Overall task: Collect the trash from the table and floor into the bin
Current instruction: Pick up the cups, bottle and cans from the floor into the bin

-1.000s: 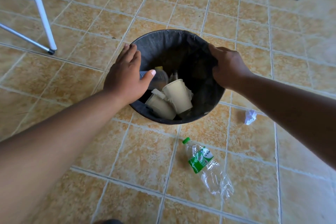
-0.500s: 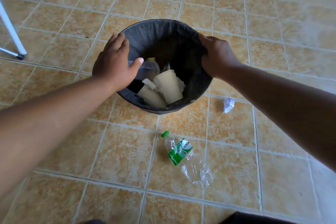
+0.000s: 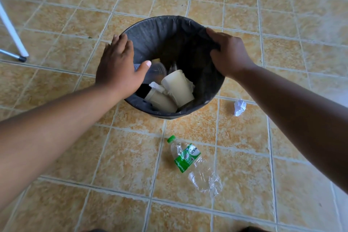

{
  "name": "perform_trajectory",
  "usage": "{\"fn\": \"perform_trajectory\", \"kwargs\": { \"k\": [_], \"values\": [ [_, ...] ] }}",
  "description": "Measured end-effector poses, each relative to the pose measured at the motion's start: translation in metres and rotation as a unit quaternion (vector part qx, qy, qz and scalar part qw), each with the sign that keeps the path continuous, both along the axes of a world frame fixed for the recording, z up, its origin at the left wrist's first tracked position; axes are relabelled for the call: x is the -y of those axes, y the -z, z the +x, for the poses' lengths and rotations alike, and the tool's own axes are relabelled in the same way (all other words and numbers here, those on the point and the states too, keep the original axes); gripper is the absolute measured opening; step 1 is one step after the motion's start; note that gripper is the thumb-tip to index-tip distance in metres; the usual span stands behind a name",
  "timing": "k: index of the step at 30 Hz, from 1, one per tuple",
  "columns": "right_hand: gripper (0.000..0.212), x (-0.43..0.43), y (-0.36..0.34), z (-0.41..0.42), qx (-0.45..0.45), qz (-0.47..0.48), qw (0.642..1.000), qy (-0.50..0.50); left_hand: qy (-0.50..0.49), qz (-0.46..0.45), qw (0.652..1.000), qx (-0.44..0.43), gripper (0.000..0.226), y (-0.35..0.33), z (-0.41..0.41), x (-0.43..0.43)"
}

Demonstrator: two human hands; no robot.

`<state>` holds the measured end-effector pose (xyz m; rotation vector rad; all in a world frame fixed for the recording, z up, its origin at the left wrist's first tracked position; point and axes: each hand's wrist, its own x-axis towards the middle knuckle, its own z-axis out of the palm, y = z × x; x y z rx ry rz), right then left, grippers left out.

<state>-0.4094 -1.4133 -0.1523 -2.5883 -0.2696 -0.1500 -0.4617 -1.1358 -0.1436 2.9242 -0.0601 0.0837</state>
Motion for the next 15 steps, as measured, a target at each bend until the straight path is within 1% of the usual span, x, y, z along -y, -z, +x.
{"fn": "perform_trajectory", "kwargs": {
  "k": [7,10,12,14,15],
  "values": [
    [0.061,0.001,0.003,-0.007,-0.006,0.040,0.999,0.010,0.012,-0.003,1.000,0.001,0.074,0.000,0.003,-0.003],
    [0.055,0.003,0.002,-0.011,-0.005,0.054,0.998,0.009,0.014,-0.005,1.000,0.000,0.074,0.000,0.005,-0.003],
    [0.048,0.008,0.001,-0.012,-0.026,0.106,0.994,0.012,0.019,-0.003,1.000,0.000,0.074,-0.001,0.005,-0.003],
    [0.048,0.018,0.003,-0.014,-0.058,0.212,0.975,0.029,0.023,-0.001,1.000,0.000,0.074,0.000,0.005,-0.003],
    [0.050,0.026,0.008,-0.013,-0.063,0.245,0.967,0.043,0.025,0.000,1.000,0.000,0.074,0.001,0.005,-0.004]
  ]
}}
